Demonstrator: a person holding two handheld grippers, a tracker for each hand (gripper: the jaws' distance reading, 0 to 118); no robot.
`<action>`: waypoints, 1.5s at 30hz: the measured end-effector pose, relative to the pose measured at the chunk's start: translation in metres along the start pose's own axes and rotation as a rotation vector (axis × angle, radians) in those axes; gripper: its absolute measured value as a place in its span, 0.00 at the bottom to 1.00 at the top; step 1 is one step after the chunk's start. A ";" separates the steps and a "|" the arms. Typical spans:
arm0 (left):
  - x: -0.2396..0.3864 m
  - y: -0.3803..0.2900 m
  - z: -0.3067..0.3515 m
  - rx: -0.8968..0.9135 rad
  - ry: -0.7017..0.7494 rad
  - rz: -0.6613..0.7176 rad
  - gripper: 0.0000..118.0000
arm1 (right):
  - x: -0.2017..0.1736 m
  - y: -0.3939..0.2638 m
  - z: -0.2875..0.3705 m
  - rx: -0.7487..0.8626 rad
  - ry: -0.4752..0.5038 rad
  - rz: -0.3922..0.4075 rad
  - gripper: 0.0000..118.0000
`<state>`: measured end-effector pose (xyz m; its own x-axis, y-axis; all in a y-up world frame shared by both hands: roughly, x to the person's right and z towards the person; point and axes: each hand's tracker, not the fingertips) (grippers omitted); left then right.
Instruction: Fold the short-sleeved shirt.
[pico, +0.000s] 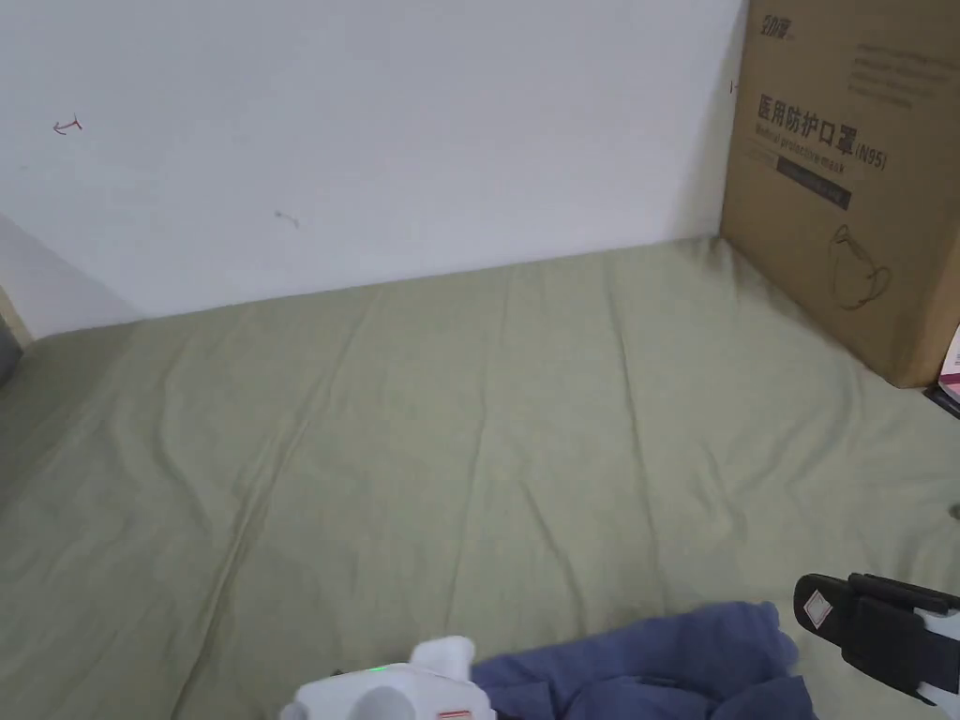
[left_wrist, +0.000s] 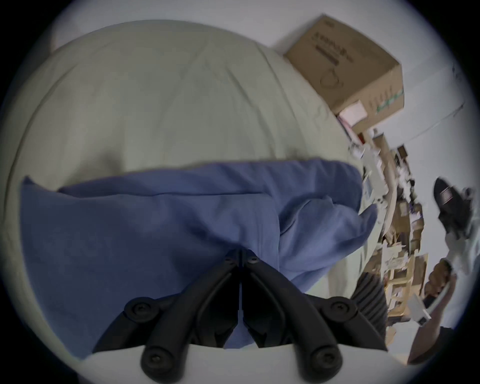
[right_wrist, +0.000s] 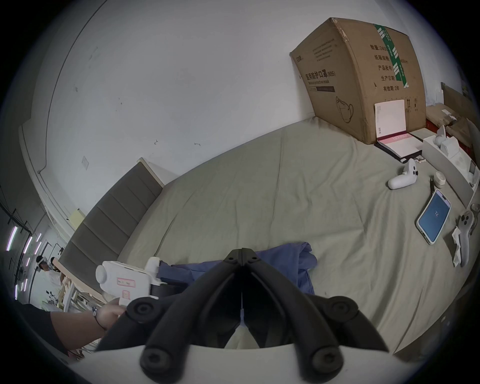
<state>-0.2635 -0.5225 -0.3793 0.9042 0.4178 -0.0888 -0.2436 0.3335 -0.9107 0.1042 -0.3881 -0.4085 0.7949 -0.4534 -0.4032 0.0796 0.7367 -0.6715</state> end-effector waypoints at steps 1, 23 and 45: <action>0.009 0.001 -0.003 0.027 0.007 -0.010 0.01 | 0.000 0.000 -0.001 -0.006 -0.005 0.009 0.00; -0.196 -0.036 0.119 0.191 -0.467 0.484 1.00 | -0.024 -0.004 -0.033 -0.080 -0.014 0.056 0.00; -0.194 -0.030 0.021 0.188 -0.530 0.389 0.06 | -0.067 0.000 -0.062 -0.173 -0.042 0.114 0.00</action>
<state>-0.4388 -0.5962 -0.3262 0.4566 0.8782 -0.1423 -0.6160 0.1967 -0.7628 0.0139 -0.3886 -0.4205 0.8175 -0.3482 -0.4588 -0.1140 0.6831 -0.7214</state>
